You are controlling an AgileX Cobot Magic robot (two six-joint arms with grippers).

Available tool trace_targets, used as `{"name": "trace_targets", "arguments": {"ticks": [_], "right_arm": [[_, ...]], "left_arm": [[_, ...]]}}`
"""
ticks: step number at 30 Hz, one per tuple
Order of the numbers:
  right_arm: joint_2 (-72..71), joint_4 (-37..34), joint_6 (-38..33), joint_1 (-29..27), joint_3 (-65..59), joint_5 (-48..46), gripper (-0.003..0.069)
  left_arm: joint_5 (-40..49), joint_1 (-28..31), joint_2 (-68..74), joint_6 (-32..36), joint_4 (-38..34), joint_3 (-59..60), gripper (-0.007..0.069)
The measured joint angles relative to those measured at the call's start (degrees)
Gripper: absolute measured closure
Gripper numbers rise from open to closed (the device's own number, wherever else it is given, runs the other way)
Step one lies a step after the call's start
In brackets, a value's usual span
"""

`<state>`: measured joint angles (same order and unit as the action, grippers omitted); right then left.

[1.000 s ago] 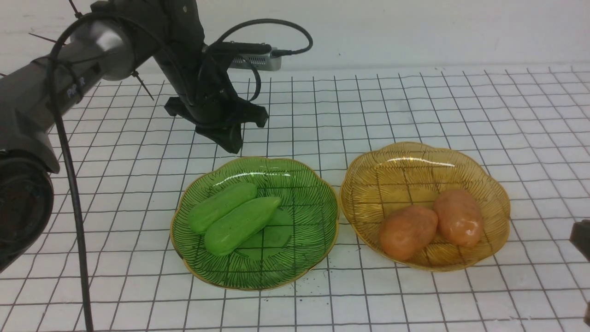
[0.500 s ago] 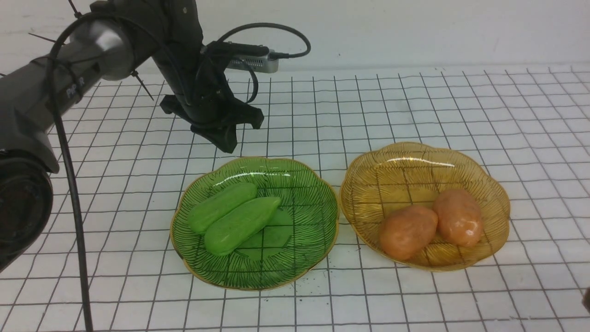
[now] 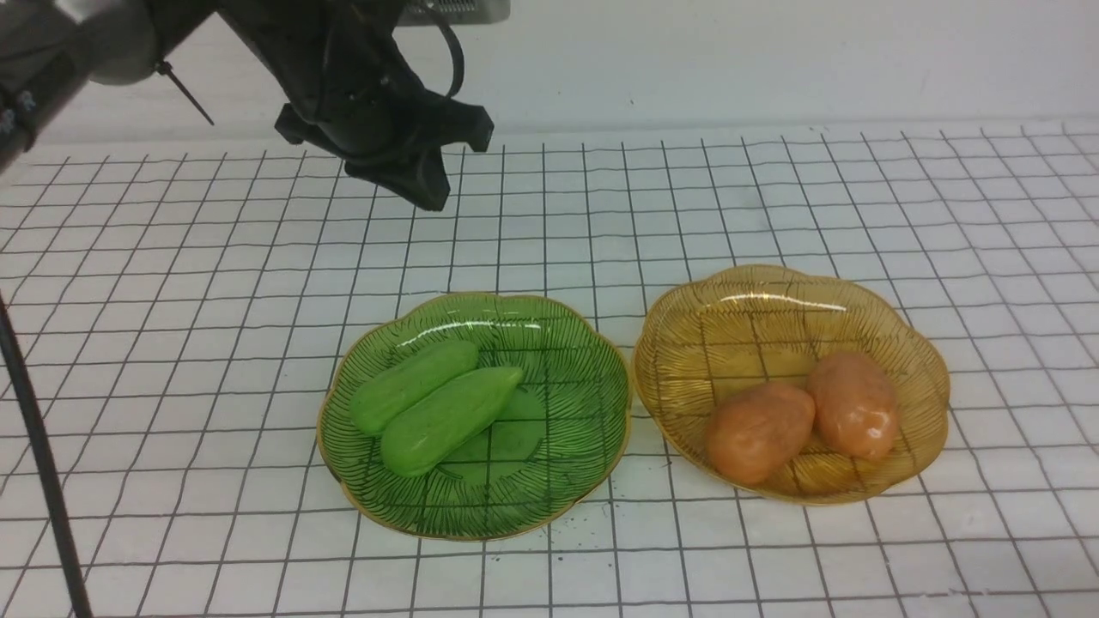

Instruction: Put different types of vegetables on the plate.

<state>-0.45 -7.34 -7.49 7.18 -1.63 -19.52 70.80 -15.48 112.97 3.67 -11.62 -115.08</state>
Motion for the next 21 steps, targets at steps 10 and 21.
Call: {"name": "trace_targets", "arguments": {"ticks": [10, 21], "right_arm": [[0.0, 3.0, 0.0, -6.2, 0.2, -1.6, 0.0673], [0.0, 3.2, 0.0, -9.0, 0.2, -1.7, 0.0673]], "left_arm": [[0.2, -1.1, -11.2, 1.1, -0.1, 7.9, 0.0632], [0.8, -1.2, -40.5, 3.1, 7.8, 31.6, 0.0632]]}}
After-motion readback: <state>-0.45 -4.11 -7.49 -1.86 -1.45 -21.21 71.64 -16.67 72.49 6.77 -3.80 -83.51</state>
